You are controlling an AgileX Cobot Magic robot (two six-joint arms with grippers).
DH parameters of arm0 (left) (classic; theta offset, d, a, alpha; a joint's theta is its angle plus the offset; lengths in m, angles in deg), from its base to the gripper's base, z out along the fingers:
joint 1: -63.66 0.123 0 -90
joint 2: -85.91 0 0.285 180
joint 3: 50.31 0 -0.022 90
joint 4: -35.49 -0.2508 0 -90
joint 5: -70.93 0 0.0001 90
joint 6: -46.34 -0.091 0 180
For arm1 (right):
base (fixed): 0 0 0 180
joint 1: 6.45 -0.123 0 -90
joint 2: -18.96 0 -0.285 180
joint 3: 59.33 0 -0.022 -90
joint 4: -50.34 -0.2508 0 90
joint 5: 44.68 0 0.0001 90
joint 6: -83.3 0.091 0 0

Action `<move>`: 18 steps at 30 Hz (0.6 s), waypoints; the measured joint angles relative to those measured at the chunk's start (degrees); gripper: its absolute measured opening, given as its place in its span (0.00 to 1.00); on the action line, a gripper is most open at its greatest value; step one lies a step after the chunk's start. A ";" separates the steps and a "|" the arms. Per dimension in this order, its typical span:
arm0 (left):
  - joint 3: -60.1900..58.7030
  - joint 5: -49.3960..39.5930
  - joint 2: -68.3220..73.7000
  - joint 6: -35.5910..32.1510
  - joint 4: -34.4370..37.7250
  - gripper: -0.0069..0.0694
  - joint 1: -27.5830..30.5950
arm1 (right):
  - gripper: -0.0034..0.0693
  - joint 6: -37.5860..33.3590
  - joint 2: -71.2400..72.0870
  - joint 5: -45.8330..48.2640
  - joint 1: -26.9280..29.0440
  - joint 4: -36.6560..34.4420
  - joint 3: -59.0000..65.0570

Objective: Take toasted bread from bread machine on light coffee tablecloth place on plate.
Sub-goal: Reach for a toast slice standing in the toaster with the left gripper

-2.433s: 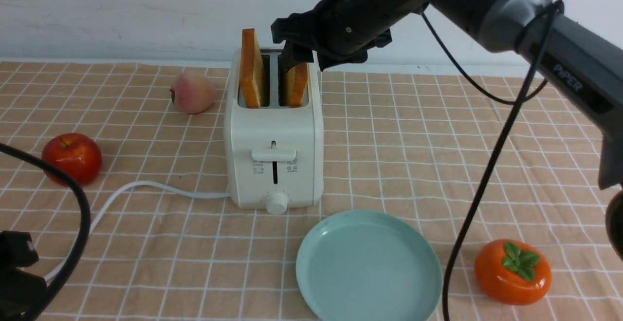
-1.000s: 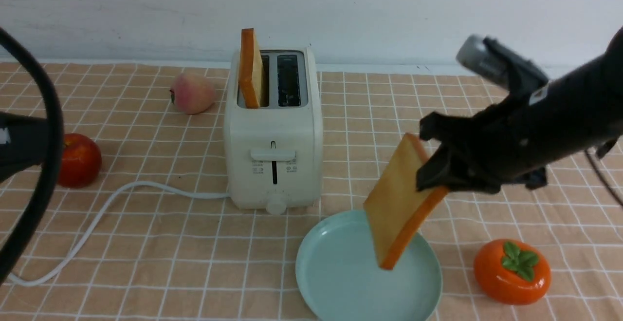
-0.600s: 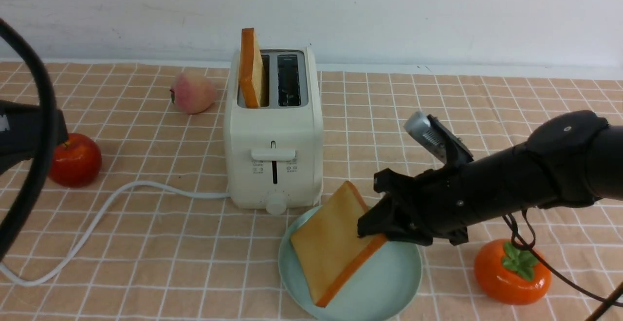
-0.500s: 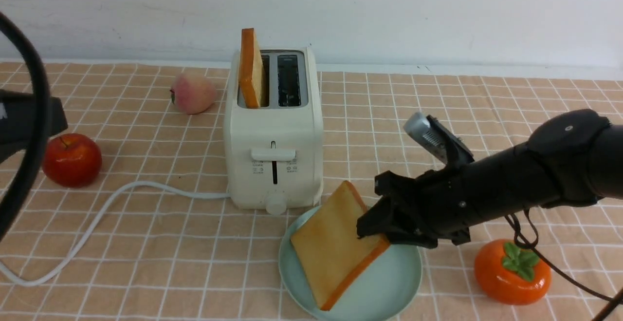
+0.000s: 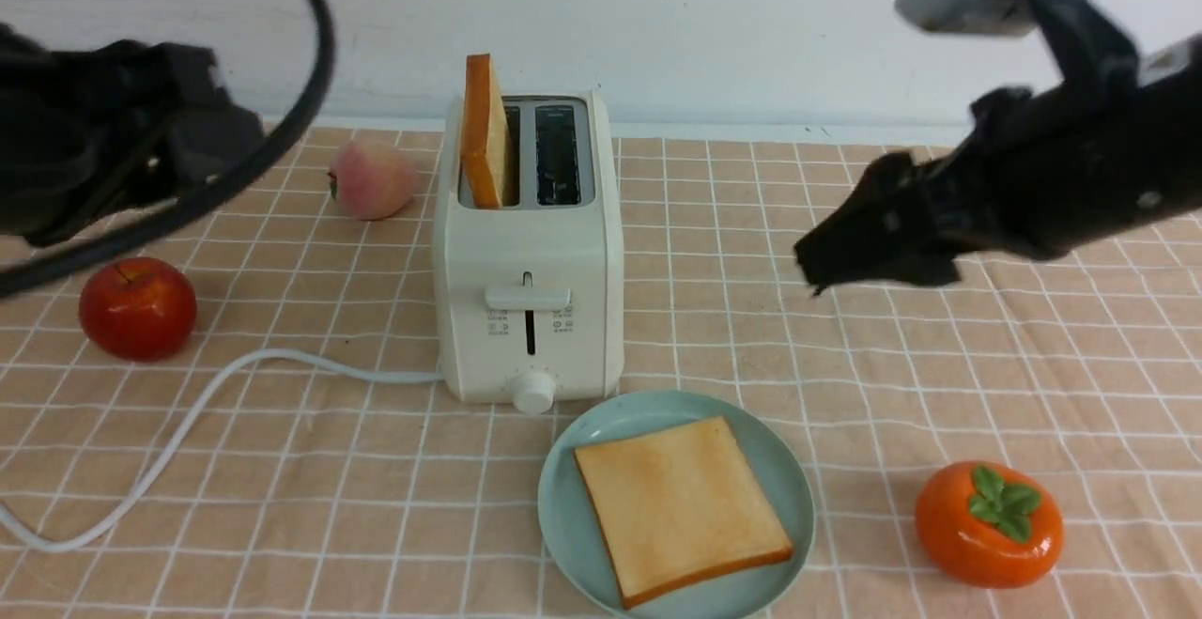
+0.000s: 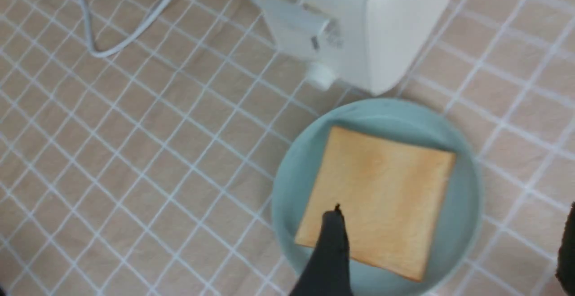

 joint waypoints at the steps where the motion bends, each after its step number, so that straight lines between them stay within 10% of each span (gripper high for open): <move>1: 2.80 -1.31 3.27 0.00 0.00 0.60 0.00 | 0.86 1.66 0.99 1.72 0.00 2.43 -2.27; 11: 34.07 -15.33 34.33 0.64 -6.10 0.86 -5.87 | 0.72 6.11 9.33 8.69 0.00 8.31 -7.86; 18: 58.01 -30.33 55.40 9.57 -19.60 0.82 -9.73 | 0.72 6.18 10.26 11.36 0.00 8.74 -7.86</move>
